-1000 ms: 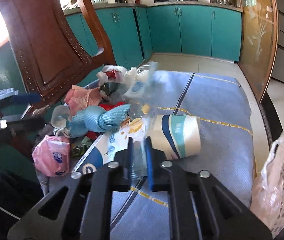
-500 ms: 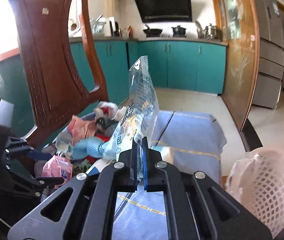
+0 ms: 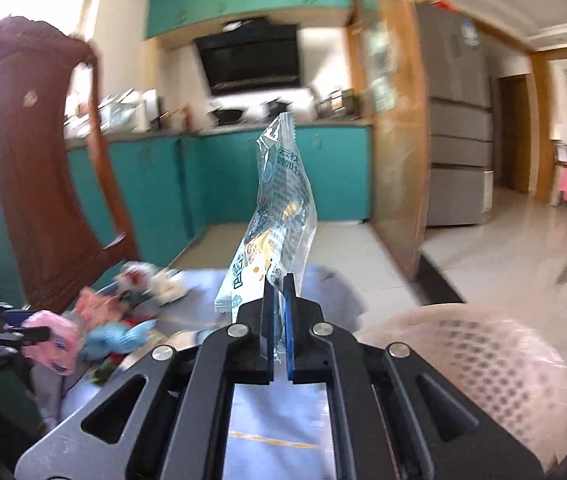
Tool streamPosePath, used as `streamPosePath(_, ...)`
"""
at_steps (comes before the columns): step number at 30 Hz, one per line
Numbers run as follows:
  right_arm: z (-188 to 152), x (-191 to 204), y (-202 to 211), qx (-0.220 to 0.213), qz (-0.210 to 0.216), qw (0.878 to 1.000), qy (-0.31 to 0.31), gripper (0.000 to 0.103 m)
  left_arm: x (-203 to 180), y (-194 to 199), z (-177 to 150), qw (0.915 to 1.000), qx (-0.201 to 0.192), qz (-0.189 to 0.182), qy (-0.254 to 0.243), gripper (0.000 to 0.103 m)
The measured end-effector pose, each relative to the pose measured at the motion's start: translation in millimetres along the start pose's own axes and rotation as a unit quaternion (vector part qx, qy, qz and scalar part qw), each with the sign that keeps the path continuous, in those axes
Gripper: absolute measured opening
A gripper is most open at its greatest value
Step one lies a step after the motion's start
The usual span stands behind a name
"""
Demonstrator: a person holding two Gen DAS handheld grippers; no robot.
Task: Collect trash
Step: 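Lift the wrapper with the right gripper while the left gripper carries the pink bag toward the basket, then open both grippers over the white basket to drop the wrapper and pink bag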
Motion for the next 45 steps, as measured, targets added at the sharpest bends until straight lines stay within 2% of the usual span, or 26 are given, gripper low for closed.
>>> streamPosePath(3,-2,-42,11,-0.007,-0.064,0.997,-0.033,0.005,-13,26,19,0.9988,-0.046,-0.018,-0.004,0.027)
streamPosePath(7,-15,-90,18,0.009,-0.129,0.989,-0.074,0.005,-52,52,62,0.9917,-0.084,-0.095,-0.024,0.027)
streamPosePath(10,-27,-112,21,0.026,-0.156,0.983,-0.095,0.005,-106,60,101,0.9802,-0.106,-0.152,-0.071,0.027)
streamPosePath(12,-39,-120,20,0.045,-0.171,0.979,-0.1,0.005,-140,56,122,0.9692,-0.099,-0.208,-0.086,0.027)
streamPosePath(13,-43,-126,20,0.053,-0.175,0.978,-0.104,0.005,-162,50,133,0.9608,-0.088,-0.247,-0.089,0.027)
streamPosePath(15,-54,-136,22,0.066,-0.179,0.975,-0.114,0.005,-193,37,145,0.9511,-0.071,-0.285,-0.094,0.027)
streamPosePath(20,-76,-162,28,0.093,-0.196,0.968,-0.123,0.005,-255,-3,157,0.9424,-0.032,-0.317,-0.102,0.028)
streamPosePath(23,-83,-168,20,0.115,-0.197,0.966,-0.123,0.005,-270,-23,168,0.9377,-0.018,-0.333,-0.097,0.03)
streamPosePath(25,-88,-174,18,0.127,-0.202,0.963,-0.125,0.005,-280,-30,172,0.9329,-0.012,-0.346,-0.098,0.034)
streamPosePath(26,-90,-177,17,0.13,-0.204,0.962,-0.129,0.007,-283,-33,173,0.9317,-0.01,-0.35,-0.096,0.044)
streamPosePath(27,-91,-179,18,0.131,-0.204,0.961,-0.135,0.01,-284,-35,174,0.9299,-0.008,-0.356,-0.093,0.061)
streamPosePath(29,-91,-180,20,0.126,-0.207,0.96,-0.136,0.031,-277,-36,171,0.928,-0.009,-0.365,-0.074,0.069)
streamPosePath(30,-89,-180,24,0.121,-0.212,0.961,-0.133,0.037,-272,-36,170,0.9285,-0.009,-0.365,-0.067,0.069)
streamPosePath(31,-87,-178,25,0.115,-0.215,0.961,-0.129,0.047,-268,-37,171,0.9313,-0.01,-0.359,-0.063,0.069)
streamPosePath(32,-85,-177,26,0.111,-0.216,0.962,-0.126,0.053,-260,-31,164,0.935,-0.014,-0.349,-0.058,0.071)
streamPosePath(35,-78,-167,25,0.098,-0.21,0.966,-0.114,0.063,-233,-25,164,0.9546,-0.043,-0.292,-0.043,0.081)
streamPosePath(36,-74,-164,24,0.095,-0.203,0.968,-0.112,0.064,-219,-22,161,0.9635,-0.055,-0.26,-0.035,0.084)
streamPosePath(39,-64,-141,21,0.079,-0.17,0.977,-0.098,0.073,-187,-10,157,0.9788,-0.082,-0.187,-0.018,0.087)
streamPosePath(40,-57,-126,18,0.072,-0.157,0.981,-0.086,0.076,-173,-5,155,0.9835,-0.097,-0.152,-0.015,0.088)
streamPosePath(42,-49,-101,14,0.06,-0.136,0.987,-0.057,0.082,-148,9,150,0.9875,-0.129,-0.091,-0.008,0.093)
streamPosePath(45,-34,-52,-4,0.064,-0.096,0.993,0.009,0.086,-114,24,138,0.9871,-0.159,-0.02,0.003,0.095)
Point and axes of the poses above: each gripper's, at about its wrist camera, not at the fingertips, and y roughly against the way its jaws point, x to its left, z to its top, the point moved 8 cm from there along -y, roughly the way its jaws point, and after that the axes turned 15 degrees about x, right-handed, at the moved point
